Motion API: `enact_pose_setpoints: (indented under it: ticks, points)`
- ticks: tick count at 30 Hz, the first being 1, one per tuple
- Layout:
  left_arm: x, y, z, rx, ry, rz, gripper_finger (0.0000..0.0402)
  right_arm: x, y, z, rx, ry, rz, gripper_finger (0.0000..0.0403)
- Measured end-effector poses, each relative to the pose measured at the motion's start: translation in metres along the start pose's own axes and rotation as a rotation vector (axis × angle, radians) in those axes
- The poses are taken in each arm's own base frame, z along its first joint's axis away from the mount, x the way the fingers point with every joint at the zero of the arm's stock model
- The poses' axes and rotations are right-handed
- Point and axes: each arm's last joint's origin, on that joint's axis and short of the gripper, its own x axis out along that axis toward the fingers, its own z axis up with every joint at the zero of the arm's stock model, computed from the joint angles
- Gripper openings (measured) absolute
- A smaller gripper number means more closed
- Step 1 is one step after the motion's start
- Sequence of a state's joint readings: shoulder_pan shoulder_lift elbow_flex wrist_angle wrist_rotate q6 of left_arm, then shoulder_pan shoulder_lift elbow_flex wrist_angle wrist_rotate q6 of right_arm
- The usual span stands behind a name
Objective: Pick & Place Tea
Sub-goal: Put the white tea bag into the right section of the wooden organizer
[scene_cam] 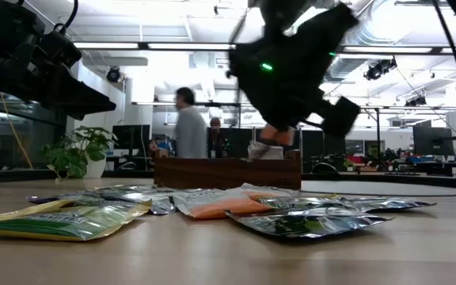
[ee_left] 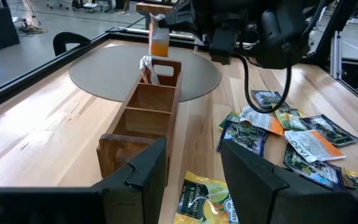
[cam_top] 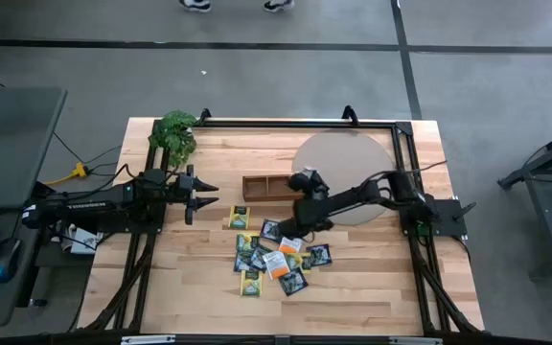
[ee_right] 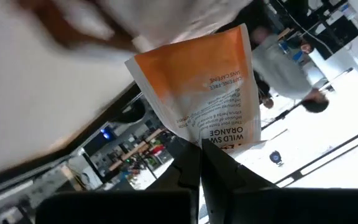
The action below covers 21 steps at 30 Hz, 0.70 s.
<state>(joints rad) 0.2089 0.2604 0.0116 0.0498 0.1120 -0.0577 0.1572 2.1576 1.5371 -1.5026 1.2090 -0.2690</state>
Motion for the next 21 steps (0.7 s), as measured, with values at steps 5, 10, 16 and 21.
enact_pose_setpoints:
  ticks: [5,10,16,21]
  points:
    - [0.0,0.0,0.0,0.0,0.001,0.0,0.015,0.002,0.03,-0.012,-0.036,-0.011,-0.069,0.0]
    - [0.0,0.0,0.0,0.0,0.0,0.0,0.015,-0.001,0.045,-0.021,-0.055,-0.065,-0.123,0.0]
    - [0.0,0.0,0.0,0.0,0.0,0.0,0.015,-0.007,0.045,-0.017,-0.088,-0.168,-0.187,0.0]
    - [0.0,0.0,0.0,0.0,0.0,0.0,0.015,-0.009,0.043,-0.009,-0.155,-0.264,-0.235,0.0]
